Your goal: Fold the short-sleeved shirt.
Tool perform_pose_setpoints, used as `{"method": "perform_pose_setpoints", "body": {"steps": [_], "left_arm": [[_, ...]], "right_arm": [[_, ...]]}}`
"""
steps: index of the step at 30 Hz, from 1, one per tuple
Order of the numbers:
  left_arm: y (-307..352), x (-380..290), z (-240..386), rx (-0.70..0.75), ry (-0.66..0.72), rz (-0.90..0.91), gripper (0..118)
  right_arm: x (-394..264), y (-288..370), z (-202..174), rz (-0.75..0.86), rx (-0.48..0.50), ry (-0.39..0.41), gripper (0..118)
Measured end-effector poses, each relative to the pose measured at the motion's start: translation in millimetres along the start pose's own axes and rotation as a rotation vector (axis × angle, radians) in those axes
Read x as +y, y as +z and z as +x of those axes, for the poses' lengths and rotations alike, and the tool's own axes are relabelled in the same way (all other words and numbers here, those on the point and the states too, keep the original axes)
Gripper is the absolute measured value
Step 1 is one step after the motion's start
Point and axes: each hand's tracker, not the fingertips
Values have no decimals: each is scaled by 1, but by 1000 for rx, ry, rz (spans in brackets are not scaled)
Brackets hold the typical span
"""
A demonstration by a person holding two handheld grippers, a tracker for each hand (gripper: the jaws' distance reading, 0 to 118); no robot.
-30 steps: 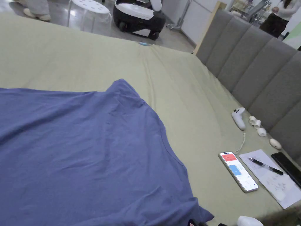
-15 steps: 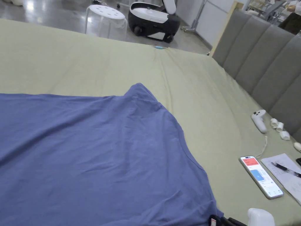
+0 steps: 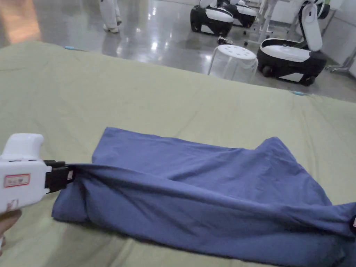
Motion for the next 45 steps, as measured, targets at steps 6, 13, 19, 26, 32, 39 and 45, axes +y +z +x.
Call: {"method": "perform_pose_setpoints", "body": {"steps": [6,13,19,26,32,39,45], "left_arm": [[-72,6,-8,28,44,-108,10],[-17,10,-2,-7,-9,68,56],[111,3,49,-9,-238,410,56],[179,-34,96,24,-292,561,42],[190,-68,99,63,-221,521,3],[187,-83,88,33,-170,469,3],[176,-78,83,30,-157,438,3]], "right_arm": [[10,-111,12,-124,-29,2,12],[-2,-76,-30,4,-30,-97,93],[1,32,-53,332,-32,103,94],[-49,125,-113,430,70,180,68],[-81,153,-144,392,114,232,0],[-91,157,-152,390,109,281,0],[-89,155,-149,384,125,256,0]]}}
